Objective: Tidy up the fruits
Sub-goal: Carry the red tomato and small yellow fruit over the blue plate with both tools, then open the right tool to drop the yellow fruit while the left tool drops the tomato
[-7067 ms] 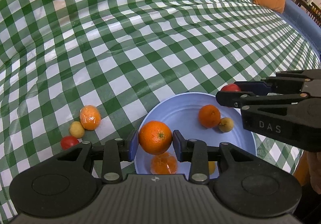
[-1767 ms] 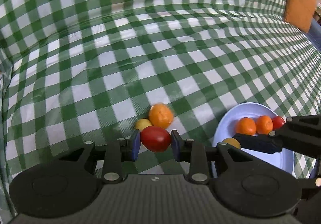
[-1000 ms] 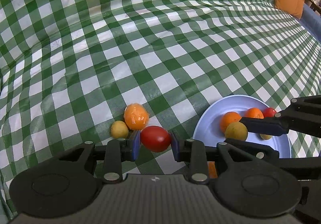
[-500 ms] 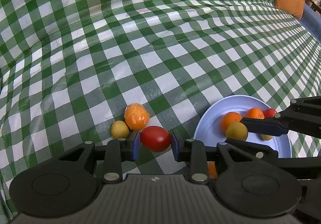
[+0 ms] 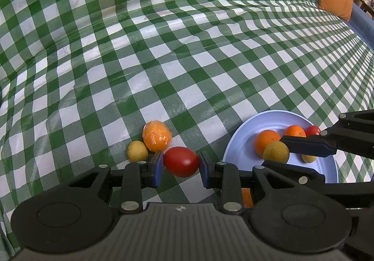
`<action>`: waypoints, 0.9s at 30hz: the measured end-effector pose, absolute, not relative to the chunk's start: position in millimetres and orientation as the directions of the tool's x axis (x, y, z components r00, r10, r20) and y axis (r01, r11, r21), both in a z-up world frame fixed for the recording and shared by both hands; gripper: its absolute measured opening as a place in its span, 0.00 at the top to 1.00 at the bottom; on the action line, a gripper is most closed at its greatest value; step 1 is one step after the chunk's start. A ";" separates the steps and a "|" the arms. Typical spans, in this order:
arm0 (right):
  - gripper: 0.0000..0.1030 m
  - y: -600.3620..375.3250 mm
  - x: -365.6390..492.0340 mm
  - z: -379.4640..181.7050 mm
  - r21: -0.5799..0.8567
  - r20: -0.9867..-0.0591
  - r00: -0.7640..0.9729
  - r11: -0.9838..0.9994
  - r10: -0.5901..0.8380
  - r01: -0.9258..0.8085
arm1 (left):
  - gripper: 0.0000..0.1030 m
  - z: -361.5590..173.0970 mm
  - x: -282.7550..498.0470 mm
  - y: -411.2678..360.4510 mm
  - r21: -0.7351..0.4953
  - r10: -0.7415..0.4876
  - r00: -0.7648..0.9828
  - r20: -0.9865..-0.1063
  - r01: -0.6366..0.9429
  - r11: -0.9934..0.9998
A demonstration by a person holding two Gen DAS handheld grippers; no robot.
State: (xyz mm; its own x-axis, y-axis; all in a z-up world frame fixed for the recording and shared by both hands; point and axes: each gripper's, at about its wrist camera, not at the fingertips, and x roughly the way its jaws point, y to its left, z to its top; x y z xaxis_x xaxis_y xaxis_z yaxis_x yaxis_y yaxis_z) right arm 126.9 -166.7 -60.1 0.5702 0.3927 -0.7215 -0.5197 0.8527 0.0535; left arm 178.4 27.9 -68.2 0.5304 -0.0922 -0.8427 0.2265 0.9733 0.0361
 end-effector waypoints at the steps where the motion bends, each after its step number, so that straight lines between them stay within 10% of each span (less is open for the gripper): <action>1: 0.73 -167.2 126.3 -59.1 0.053 -0.721 0.571 0.852 0.393 -0.520 | 0.66 -67.7 177.7 27.0 0.031 -0.098 0.531 -0.842 0.229 0.973; 27: 0.62 -232.7 138.2 -69.9 0.133 -0.752 0.576 0.930 0.320 -0.342 | 0.56 -66.1 159.7 -22.4 -0.151 -0.373 0.444 -0.814 0.458 0.876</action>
